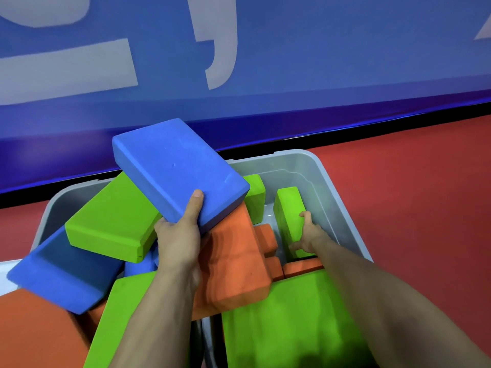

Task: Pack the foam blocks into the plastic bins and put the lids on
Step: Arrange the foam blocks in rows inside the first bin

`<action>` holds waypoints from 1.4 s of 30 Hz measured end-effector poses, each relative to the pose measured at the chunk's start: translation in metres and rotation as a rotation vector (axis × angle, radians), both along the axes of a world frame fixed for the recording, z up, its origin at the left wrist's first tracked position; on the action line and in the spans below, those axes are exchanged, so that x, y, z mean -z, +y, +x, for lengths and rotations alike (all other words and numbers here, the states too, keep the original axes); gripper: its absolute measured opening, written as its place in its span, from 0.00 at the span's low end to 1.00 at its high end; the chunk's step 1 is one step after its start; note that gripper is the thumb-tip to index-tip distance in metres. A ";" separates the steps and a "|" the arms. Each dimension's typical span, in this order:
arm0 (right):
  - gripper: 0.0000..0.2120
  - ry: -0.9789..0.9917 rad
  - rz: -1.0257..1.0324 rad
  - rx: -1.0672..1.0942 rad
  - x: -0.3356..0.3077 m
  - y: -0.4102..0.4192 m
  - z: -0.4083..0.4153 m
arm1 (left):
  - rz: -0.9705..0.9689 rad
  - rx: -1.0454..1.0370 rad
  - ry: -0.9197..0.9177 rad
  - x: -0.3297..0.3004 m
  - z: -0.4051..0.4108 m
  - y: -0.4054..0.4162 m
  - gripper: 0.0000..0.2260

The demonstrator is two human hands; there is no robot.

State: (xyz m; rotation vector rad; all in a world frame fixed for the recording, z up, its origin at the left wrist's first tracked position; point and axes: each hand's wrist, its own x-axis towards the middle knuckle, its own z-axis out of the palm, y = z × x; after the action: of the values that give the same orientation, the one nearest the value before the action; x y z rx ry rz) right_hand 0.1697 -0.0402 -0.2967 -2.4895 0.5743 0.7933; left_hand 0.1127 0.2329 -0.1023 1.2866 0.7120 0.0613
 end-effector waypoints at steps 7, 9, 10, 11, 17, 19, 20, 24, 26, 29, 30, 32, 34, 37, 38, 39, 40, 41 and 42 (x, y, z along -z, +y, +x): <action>0.46 -0.220 0.110 0.177 -0.045 -0.007 0.003 | 0.037 0.114 0.040 -0.014 -0.003 -0.006 0.18; 0.43 -0.292 0.163 0.262 -0.068 -0.004 -0.002 | 0.063 0.132 0.070 -0.019 -0.003 -0.004 0.18; 0.41 -0.334 0.190 0.306 -0.081 -0.002 -0.006 | 0.074 0.138 0.098 -0.021 -0.003 -0.003 0.17; 0.40 -0.374 0.210 0.342 -0.093 0.000 -0.011 | 0.082 0.149 0.127 -0.023 -0.004 -0.003 0.18; 0.29 -0.629 0.497 0.711 -0.182 0.020 -0.048 | 0.214 0.246 0.265 -0.021 -0.008 0.001 0.49; 0.24 -0.633 0.682 0.900 -0.213 0.025 -0.066 | 0.331 0.275 0.332 -0.017 -0.007 0.003 0.55; 0.19 -0.626 0.770 0.965 -0.225 0.027 -0.076 | 0.392 0.275 0.367 -0.023 -0.009 0.002 0.54; 0.10 -0.552 0.951 1.131 -0.256 0.017 -0.105 | 0.634 0.247 0.387 -0.042 -0.021 -0.007 0.41; 0.10 -0.447 1.054 1.104 -0.267 0.011 -0.108 | 0.787 0.227 0.326 -0.041 -0.026 -0.010 0.38; 0.10 -0.377 1.141 1.082 -0.276 0.006 -0.109 | 0.948 0.196 0.068 -0.045 -0.028 -0.009 0.34; 0.10 -0.370 1.155 1.078 -0.278 0.007 -0.110 | 0.962 0.233 -0.086 -0.048 -0.026 -0.010 0.33; 0.10 -0.355 1.158 1.051 -0.276 0.008 -0.110 | 0.776 0.391 -0.397 -0.057 -0.029 -0.019 0.32; 0.13 -0.363 1.130 1.026 -0.276 0.011 -0.109 | 0.543 0.623 -0.519 -0.067 -0.037 -0.034 0.35; 0.16 -0.413 1.046 1.009 -0.274 0.009 -0.106 | 0.757 0.875 -0.614 -0.065 -0.042 -0.051 0.42; 0.17 -0.436 1.015 1.002 -0.274 0.007 -0.107 | 0.808 0.902 -0.623 -0.062 -0.042 -0.054 0.42; 0.17 -0.457 0.999 0.994 -0.272 0.005 -0.108 | 0.818 0.906 -0.627 -0.060 -0.040 -0.056 0.41; 0.16 -0.461 0.998 0.988 -0.271 0.004 -0.109 | 0.821 0.901 -0.632 -0.058 -0.039 -0.057 0.40; 0.15 -0.452 1.004 0.984 -0.270 0.003 -0.110 | 0.830 0.892 -0.627 -0.057 -0.039 -0.059 0.39; 0.14 -0.446 1.011 0.985 -0.269 0.003 -0.110 | 0.838 0.883 -0.620 -0.055 -0.038 -0.061 0.38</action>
State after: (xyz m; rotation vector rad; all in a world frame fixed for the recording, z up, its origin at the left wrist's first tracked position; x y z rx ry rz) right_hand 0.0597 -0.0373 -0.0274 -1.1478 0.8290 0.0472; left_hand 0.0745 0.1716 -0.0472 2.1411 -0.5202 0.0320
